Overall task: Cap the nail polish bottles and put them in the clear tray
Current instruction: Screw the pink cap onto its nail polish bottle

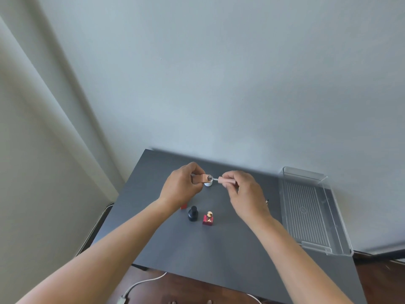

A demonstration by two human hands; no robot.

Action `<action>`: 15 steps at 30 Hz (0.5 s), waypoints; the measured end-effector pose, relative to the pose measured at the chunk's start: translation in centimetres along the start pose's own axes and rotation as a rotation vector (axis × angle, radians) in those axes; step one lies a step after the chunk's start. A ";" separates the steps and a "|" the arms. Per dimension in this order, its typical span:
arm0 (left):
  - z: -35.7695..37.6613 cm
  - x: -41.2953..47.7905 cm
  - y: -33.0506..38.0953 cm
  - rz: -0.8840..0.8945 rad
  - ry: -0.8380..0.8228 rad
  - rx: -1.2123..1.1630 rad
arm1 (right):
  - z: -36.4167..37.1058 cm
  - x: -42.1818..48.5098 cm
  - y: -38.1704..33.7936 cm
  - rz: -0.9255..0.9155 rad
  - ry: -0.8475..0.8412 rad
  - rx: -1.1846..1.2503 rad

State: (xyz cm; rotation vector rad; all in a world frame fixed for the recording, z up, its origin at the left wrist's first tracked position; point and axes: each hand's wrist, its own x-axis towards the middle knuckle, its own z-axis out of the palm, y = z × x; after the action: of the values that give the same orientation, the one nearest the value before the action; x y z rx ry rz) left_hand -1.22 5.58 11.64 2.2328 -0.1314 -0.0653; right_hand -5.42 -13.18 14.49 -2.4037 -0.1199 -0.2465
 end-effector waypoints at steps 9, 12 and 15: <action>0.5 -0.2 0.5 0.067 -0.022 -0.001 | 0.3 0.4 -0.1 0.050 -0.001 0.125; 0.6 -0.2 0.7 0.065 -0.031 0.002 | 0.1 0.4 0.1 0.104 0.007 0.184; 0.7 -0.3 0.7 0.056 -0.031 -0.009 | -0.3 0.4 0.4 0.212 0.007 0.236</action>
State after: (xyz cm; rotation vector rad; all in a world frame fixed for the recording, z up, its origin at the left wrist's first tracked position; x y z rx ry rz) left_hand -1.64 4.62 11.77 2.2184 -0.2107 -0.0701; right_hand -5.02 -13.67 14.48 -2.1599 0.1040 -0.1336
